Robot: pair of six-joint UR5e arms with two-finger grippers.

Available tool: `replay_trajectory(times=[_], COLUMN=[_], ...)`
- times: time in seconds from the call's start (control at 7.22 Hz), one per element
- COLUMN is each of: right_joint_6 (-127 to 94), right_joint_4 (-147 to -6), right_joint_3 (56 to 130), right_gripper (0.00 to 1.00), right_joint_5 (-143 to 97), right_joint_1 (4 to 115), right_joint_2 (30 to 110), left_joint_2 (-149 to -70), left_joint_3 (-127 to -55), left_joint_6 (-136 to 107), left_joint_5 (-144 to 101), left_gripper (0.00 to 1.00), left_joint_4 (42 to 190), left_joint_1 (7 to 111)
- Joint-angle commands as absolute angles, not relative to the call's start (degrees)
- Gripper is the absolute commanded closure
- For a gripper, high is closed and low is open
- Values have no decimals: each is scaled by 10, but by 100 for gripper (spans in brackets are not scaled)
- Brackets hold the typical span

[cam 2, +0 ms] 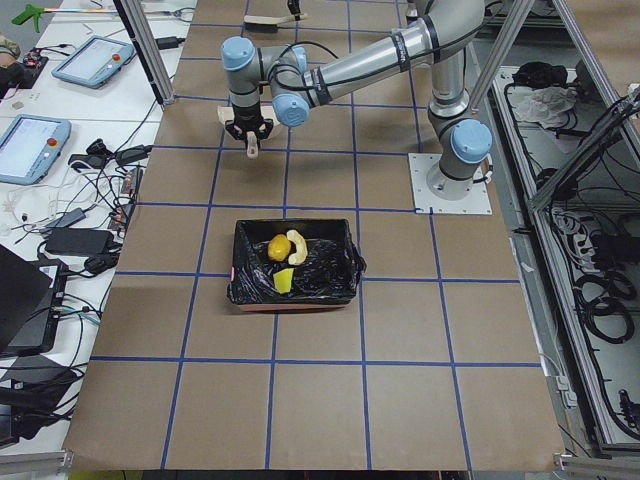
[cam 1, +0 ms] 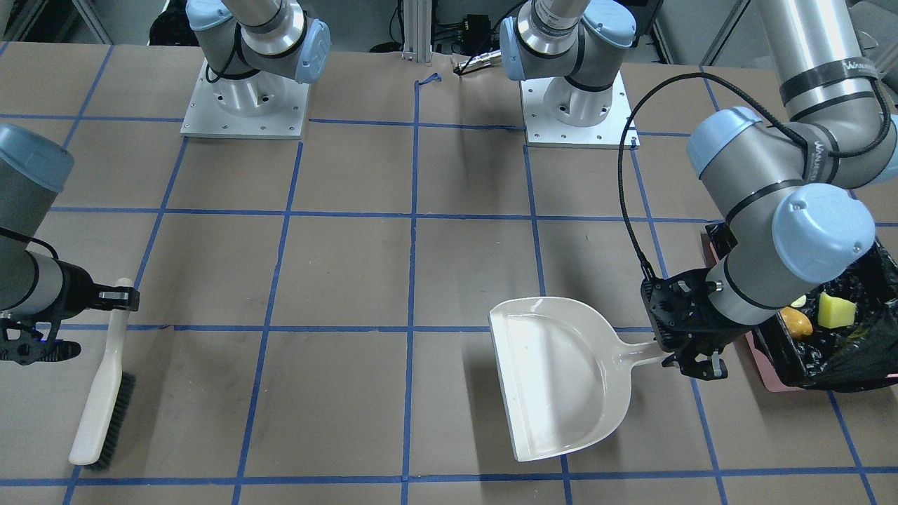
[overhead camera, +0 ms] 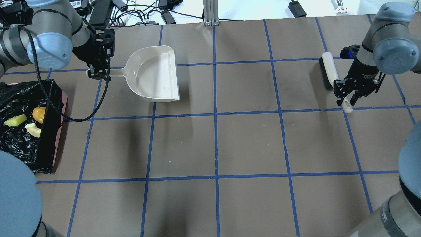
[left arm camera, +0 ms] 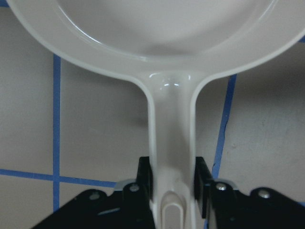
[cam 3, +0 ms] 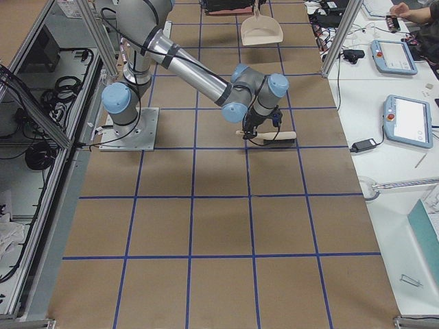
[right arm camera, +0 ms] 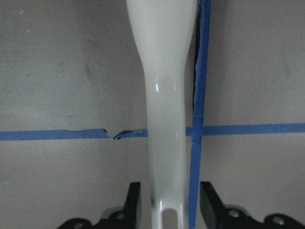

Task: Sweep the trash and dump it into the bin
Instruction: 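Bring the empty dustpan back onto the table with the left gripper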

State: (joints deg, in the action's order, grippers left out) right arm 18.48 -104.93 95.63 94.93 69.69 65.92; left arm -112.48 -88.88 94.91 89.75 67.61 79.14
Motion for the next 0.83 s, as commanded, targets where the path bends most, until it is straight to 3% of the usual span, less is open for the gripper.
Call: replay_trajectory(times=[0.0, 0.28, 0.69], right_joint_6=[184, 184, 180], right_joint_4=[-1050, -1053, -1025], right_joint_3=[956, 955, 948], right_gripper=[13, 3, 0], right_joint_5=[950, 951, 976], right_joint_1=[697, 697, 699], right_joint_2=[659, 664, 730], left_joint_2=[-1157, -1184, -1207], left_joint_3=[-889, -889, -889], left_joint_6=[967, 1071, 1086], left_joint_5=[898, 904, 906], left_gripper=[100, 100, 100], left_joint_4=[646, 610, 572], left_joint_1=[791, 791, 785])
